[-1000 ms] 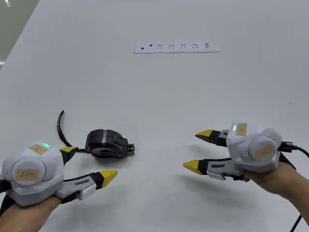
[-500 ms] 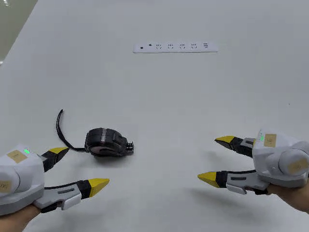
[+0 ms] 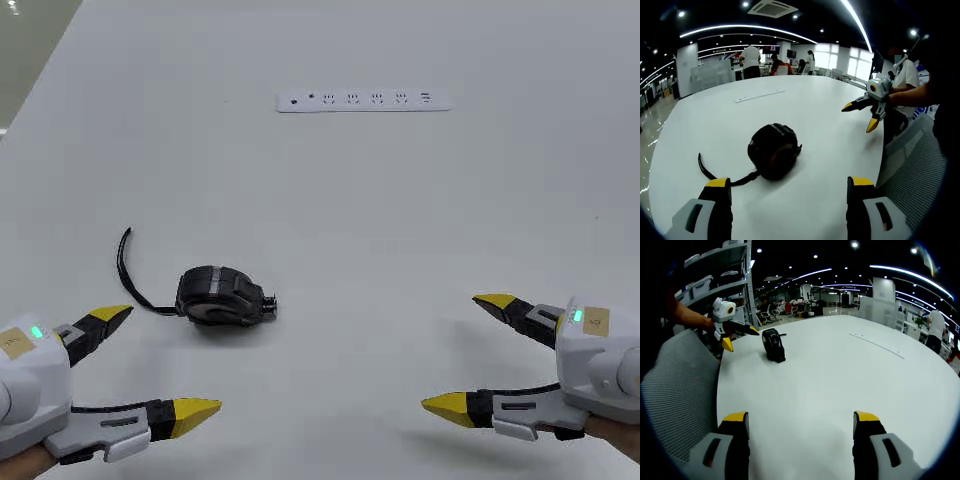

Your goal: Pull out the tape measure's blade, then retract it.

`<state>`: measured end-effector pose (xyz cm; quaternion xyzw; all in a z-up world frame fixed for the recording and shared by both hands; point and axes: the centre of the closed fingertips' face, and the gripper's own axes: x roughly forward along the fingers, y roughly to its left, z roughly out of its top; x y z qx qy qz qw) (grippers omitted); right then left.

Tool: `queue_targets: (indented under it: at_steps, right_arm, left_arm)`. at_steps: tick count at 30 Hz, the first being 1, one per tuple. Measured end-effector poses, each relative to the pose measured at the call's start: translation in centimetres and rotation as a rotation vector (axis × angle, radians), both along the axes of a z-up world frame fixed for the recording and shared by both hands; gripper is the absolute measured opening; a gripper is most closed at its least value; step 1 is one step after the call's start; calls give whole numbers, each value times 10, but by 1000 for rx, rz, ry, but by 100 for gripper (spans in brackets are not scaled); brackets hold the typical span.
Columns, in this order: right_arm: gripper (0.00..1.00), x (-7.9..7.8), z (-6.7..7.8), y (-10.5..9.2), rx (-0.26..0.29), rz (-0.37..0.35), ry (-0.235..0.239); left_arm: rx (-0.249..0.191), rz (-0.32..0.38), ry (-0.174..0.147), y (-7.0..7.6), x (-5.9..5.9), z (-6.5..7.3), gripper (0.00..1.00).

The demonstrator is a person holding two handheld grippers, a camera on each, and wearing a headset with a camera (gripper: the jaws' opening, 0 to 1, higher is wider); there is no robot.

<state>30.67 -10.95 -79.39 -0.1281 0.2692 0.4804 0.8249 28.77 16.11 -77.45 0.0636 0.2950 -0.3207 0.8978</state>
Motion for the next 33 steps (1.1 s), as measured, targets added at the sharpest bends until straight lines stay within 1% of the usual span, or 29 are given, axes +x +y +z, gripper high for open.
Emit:
queue_targets:
  at_steps: [3, 7, 8, 9, 12, 13, 16, 18, 22, 26, 33]
  right_arm:
    - [91, -1, 1, 0, 10, 1, 6]
    - [98, 0, 5, 2, 26, -4, -2]
    - [99, 0, 5, 2, 28, -4, -3]
    - [100, 1, 6, 2, 29, -6, -8]
    - [100, 0, 7, 3, 42, -7, -2]
    - [100, 1, 8, 4, 42, -6, -5]
    - [100, 1, 7, 3, 30, -2, -12]
    - [100, 1, 8, 2, 28, -2, -15]
    - [100, 2, 9, 1, 27, -3, -19]
    - [100, 1, 10, 1, 24, -2, -20]
    - [100, 1, 9, 1, 23, -4, -20]
  left_arm:
    - [-13, 0, -7, 0, -1, 1, 99]
    - [-8, -9, -14, 2, -3, 0, 100]
    - [-22, -6, -23, 2, -2, 3, 100]
    - [-37, 3, -24, 2, -2, 4, 100]
    - [-38, 4, -30, 3, -1, 5, 100]
    - [-40, 2, -27, 3, -1, 5, 100]
    - [-35, 0, -33, 4, -1, 5, 100]
    - [-36, -3, -43, 3, 0, 7, 100]
    - [-34, -12, -39, 3, -1, 6, 100]
    - [-29, -17, -44, 2, -1, 7, 100]
    - [-25, -23, -45, 3, -2, 7, 100]
